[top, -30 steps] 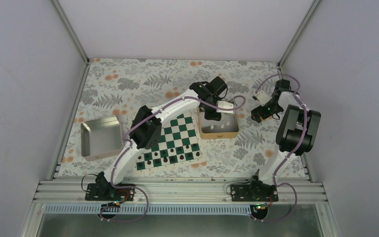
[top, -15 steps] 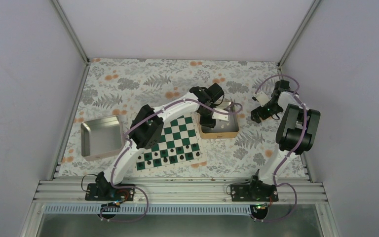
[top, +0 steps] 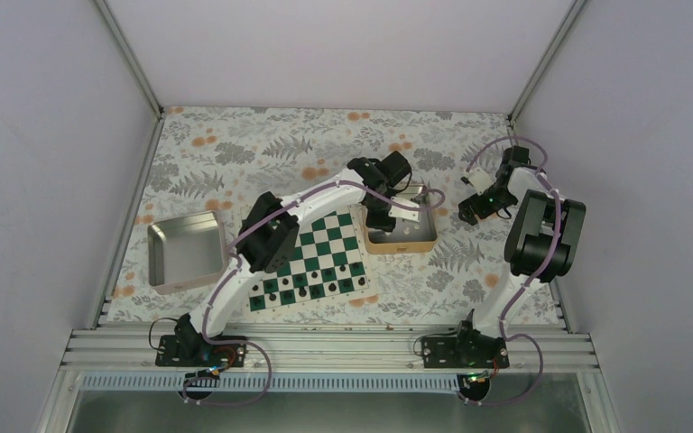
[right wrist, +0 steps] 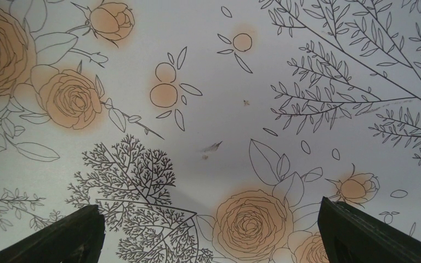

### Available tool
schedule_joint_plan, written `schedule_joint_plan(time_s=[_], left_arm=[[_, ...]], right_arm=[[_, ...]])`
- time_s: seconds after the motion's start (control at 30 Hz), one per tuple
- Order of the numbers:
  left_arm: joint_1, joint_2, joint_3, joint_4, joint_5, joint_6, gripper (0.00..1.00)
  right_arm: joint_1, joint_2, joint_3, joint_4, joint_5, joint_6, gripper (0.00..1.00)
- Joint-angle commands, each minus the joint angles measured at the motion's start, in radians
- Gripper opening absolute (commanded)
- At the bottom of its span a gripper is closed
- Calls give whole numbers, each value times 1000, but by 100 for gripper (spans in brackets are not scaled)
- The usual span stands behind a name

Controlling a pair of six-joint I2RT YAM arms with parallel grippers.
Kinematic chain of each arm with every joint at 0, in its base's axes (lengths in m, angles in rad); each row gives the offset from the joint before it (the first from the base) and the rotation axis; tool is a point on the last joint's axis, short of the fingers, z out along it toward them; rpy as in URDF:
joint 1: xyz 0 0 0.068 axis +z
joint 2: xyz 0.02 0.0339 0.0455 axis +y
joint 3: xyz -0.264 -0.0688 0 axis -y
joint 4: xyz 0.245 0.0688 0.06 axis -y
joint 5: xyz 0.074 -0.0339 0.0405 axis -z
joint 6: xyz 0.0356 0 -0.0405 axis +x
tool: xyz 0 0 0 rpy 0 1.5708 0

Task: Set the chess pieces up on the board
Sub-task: Pick up the chess piece from the storage box.

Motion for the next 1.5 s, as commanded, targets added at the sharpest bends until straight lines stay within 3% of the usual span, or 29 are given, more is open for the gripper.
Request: schedule_joint_plan(time_s=[0.0, 0.37, 0.83, 1.03, 1.47], left_arm=[[-13, 16, 34, -12, 5, 18, 36], [-19, 46, 45, -35, -23, 33, 29], [-24, 82, 77, -32, -29, 32, 28], [-26, 81, 84, -36, -32, 30, 13], [-27, -35, 30, -52, -106, 31, 4]], right_arm=[[-12, 6, 3, 1, -4, -11, 100], [-13, 3, -2, 1, -5, -13, 100], [-17, 7, -5, 3, -4, -14, 100], [-16, 8, -5, 3, -4, -13, 100], [-18, 5, 0, -2, -7, -13, 100]])
